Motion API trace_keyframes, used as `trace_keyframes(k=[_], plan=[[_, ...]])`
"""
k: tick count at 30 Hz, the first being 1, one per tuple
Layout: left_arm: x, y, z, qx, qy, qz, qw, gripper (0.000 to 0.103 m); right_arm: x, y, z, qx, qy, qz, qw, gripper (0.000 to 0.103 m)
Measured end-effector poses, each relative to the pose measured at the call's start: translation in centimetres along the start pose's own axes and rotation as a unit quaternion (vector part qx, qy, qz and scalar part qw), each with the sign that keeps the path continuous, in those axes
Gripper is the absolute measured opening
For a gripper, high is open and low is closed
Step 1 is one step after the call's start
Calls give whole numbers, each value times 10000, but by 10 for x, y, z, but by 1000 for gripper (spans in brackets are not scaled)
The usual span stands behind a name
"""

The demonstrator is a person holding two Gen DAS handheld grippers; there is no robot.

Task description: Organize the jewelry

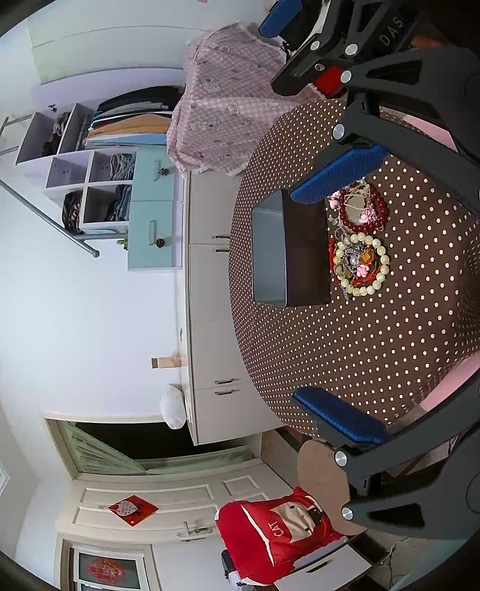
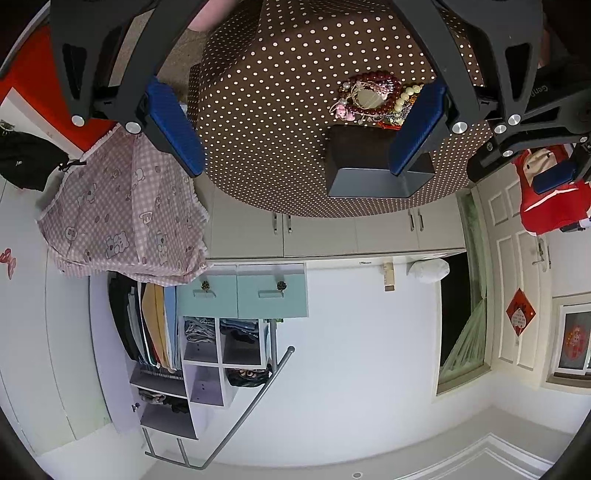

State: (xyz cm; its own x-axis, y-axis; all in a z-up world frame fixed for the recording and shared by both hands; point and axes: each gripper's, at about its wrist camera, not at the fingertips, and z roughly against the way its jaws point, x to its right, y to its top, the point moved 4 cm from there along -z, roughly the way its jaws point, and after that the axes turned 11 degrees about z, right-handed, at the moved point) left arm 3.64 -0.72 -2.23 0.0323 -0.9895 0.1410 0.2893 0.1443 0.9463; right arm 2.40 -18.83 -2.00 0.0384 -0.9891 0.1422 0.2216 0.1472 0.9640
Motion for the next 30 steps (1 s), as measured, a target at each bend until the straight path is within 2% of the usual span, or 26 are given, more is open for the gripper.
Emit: trace_keyframes(k=[21,28,30], plan=[[-3,-1,1,34,17,-35,10000,97,-1,2,1,-16,27,3,10000,95],[-3,-4,-2,-109,21,-84,9999,97,-3,0,-4,-81,24,-14,10000,95],[-2,-5,-6,-149,72,-228,9996,97,-3,-1,-7,-106,28,-6,9999,95]])
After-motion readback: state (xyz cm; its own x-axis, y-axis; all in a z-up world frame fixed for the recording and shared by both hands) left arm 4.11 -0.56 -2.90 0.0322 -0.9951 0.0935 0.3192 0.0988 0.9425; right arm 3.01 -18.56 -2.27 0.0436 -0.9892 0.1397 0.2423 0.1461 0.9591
